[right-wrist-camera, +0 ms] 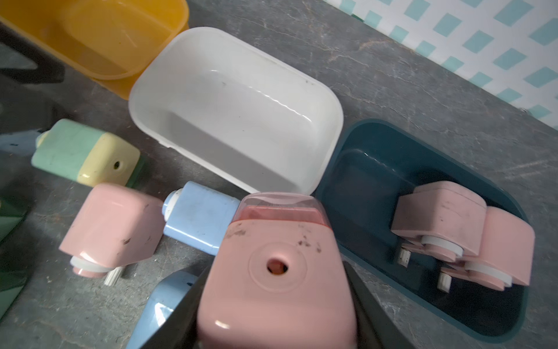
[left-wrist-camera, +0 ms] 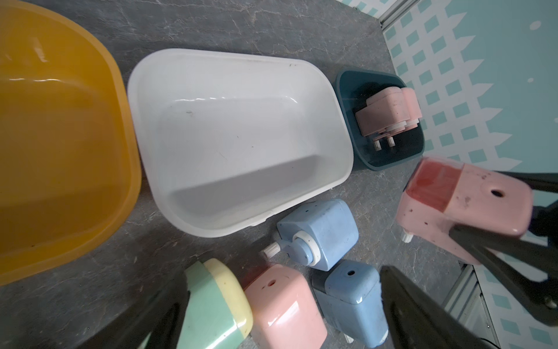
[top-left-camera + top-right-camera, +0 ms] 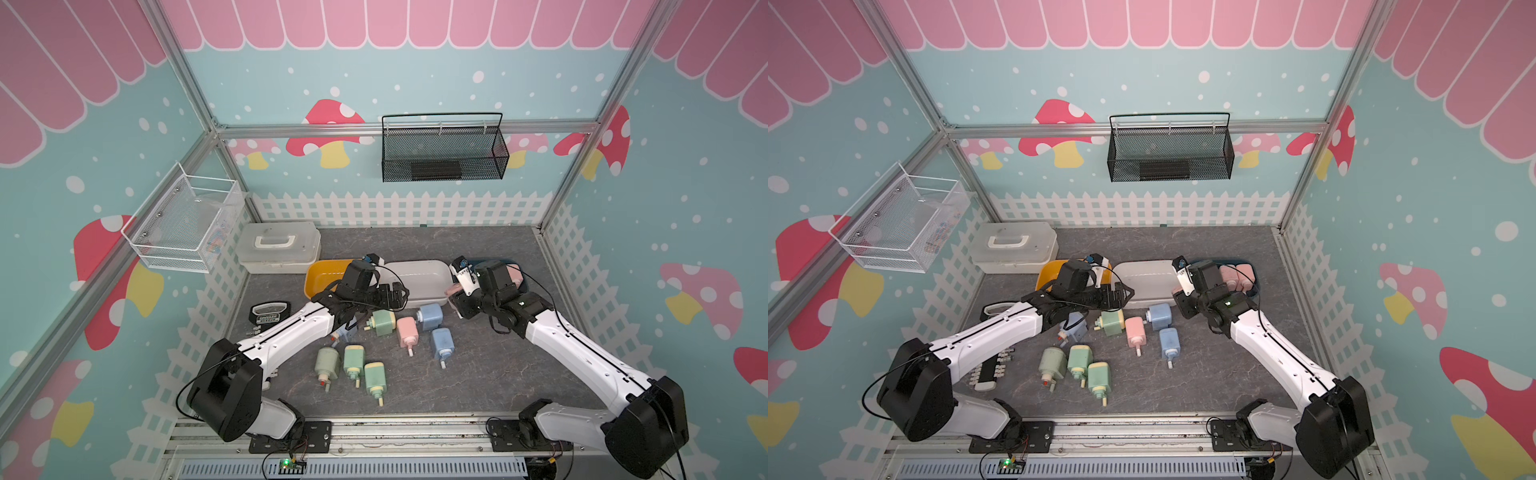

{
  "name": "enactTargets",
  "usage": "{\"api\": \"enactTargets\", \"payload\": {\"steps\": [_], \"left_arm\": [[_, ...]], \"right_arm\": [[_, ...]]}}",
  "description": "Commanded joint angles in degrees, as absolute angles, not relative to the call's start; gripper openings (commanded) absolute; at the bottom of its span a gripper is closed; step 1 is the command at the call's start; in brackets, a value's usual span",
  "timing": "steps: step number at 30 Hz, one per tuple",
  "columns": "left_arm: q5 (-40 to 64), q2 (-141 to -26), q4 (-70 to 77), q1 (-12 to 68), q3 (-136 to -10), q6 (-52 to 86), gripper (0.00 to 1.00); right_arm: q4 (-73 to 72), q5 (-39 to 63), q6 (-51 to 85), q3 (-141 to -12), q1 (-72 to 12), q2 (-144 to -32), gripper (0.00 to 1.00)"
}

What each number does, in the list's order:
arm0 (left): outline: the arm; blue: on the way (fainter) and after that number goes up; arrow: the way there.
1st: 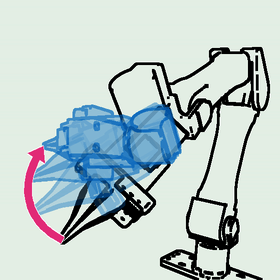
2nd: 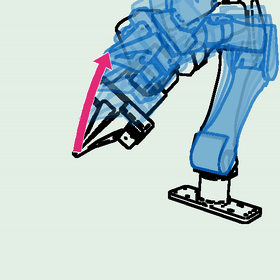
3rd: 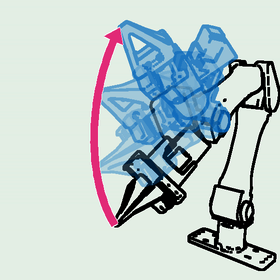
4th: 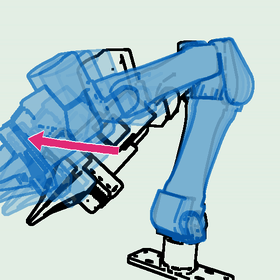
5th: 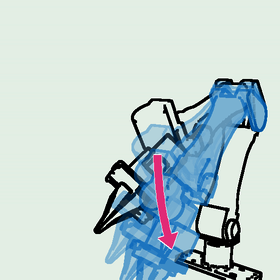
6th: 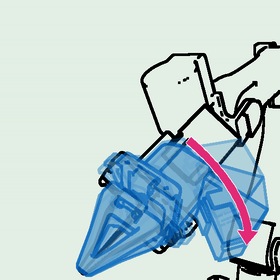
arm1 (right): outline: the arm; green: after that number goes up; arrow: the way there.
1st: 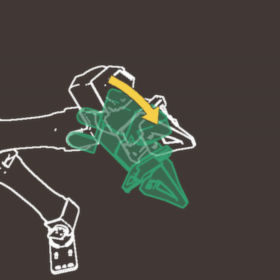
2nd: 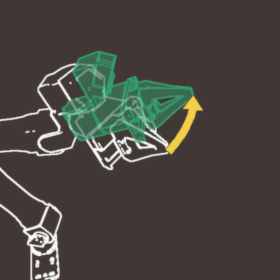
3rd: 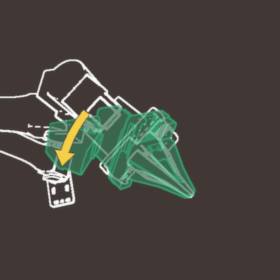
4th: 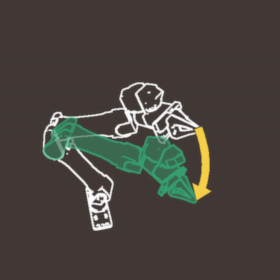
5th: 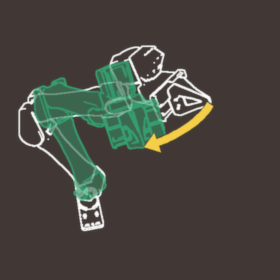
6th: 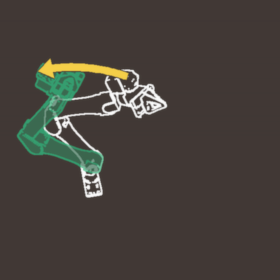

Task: Place the pencil sharpeners by color into the storage box
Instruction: Place the pencil sharpener in the storage box.

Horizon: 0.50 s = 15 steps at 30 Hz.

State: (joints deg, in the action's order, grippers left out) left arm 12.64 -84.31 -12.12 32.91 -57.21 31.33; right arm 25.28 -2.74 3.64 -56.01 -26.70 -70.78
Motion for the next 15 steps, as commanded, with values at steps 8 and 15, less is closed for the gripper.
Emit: {"api": "enactTargets", "payload": {"steps": [8,15], "left_arm": [[14.12,-93.84,-13.63,37.38,-67.07,31.82,0.99],[11.76,-99.81,-16.14,39.62,-73.90,31.82,0.99]], "right_arm": [[20.15,-5.18,6.58,-61.36,-18.55,-76.46,0.00],[24.83,-6.35,5.86,-69.17,-15.69,-85.05,0.00]]}}
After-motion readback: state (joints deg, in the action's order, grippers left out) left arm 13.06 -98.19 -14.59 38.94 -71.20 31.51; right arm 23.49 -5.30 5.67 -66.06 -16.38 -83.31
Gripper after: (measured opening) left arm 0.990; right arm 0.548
